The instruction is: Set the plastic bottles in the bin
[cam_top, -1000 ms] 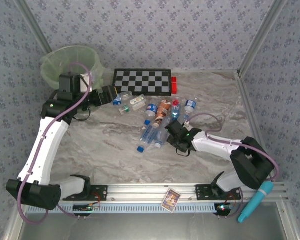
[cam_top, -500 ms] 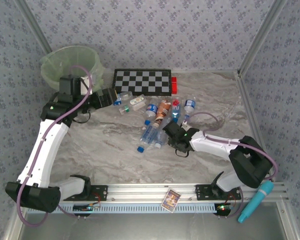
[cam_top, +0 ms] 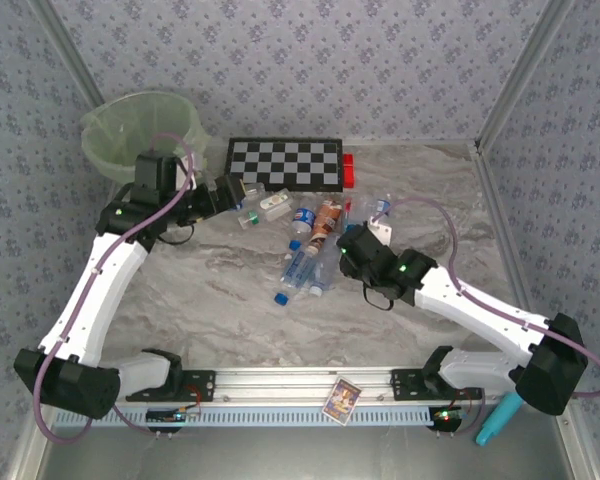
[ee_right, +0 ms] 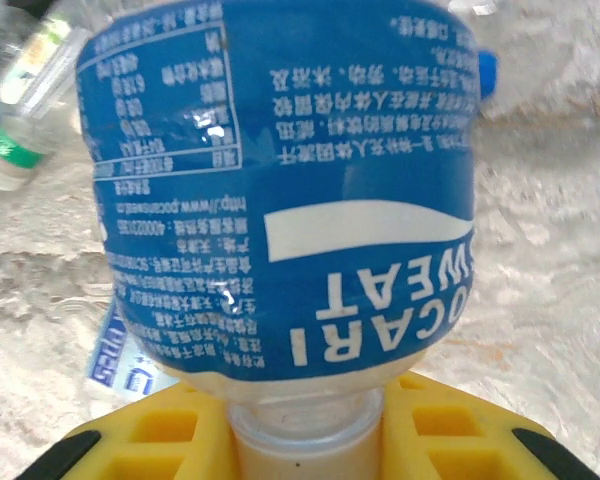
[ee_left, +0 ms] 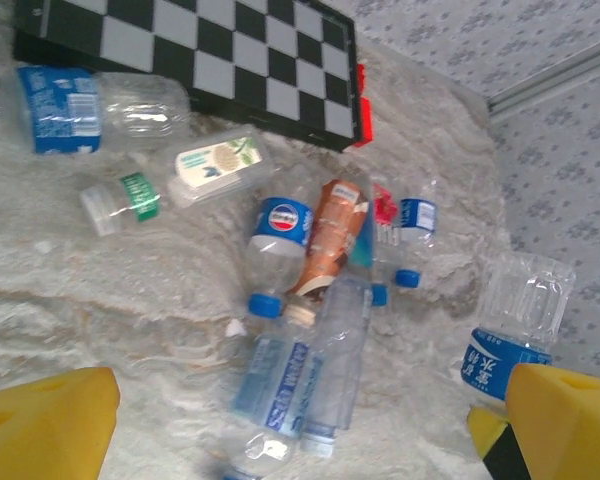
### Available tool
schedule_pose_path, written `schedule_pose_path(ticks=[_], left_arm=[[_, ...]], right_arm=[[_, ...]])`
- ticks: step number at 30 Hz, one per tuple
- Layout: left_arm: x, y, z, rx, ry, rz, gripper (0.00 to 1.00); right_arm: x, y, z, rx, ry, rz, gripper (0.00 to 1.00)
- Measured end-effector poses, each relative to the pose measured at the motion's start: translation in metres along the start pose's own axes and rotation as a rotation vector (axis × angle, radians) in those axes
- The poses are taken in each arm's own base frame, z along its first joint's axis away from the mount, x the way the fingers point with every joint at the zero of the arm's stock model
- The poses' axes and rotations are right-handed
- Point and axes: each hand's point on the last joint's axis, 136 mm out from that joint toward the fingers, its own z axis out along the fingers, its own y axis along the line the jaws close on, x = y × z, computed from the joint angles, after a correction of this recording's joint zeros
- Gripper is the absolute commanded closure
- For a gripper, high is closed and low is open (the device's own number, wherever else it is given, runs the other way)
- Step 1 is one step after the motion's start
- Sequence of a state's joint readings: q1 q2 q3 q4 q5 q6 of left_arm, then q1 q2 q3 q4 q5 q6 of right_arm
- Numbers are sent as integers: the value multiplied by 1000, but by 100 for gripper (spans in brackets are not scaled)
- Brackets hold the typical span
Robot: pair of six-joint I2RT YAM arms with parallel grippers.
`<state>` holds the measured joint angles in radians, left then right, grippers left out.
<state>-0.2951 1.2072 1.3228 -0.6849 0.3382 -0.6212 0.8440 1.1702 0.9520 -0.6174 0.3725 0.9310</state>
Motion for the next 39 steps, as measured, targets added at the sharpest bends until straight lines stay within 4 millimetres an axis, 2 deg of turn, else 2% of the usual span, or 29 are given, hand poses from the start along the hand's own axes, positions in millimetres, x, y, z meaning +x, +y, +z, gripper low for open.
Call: schedule_pose_path(ticks=[8, 14, 20, 25, 30, 34, 38, 39], left_arm=[[8, -55, 23, 182, 45, -41, 6], [20, -88, 40, 280, 107, -30, 6], [32, -115, 45, 368, 145, 2, 11], [40, -129, 53, 409, 182, 17, 12], [49, -132, 66, 408, 228, 18, 13], [53, -132, 73, 404, 248, 16, 17], [52, -132, 73, 404, 247, 20, 28], [52, -132, 73, 403, 245, 19, 29]], right_arm=[[-31, 37, -27, -114, -62, -211, 69], [-31, 62, -38, -194, -55, -329, 69], [-25, 75, -40, -232, -42, -387, 69], [-23, 91, -45, -263, -45, -431, 69], [-24, 107, -51, -292, -52, -466, 69], [-20, 115, -52, -302, -49, -494, 69], [-19, 115, -52, -300, -52, -505, 68], [-19, 115, -52, -299, -53, -504, 66]])
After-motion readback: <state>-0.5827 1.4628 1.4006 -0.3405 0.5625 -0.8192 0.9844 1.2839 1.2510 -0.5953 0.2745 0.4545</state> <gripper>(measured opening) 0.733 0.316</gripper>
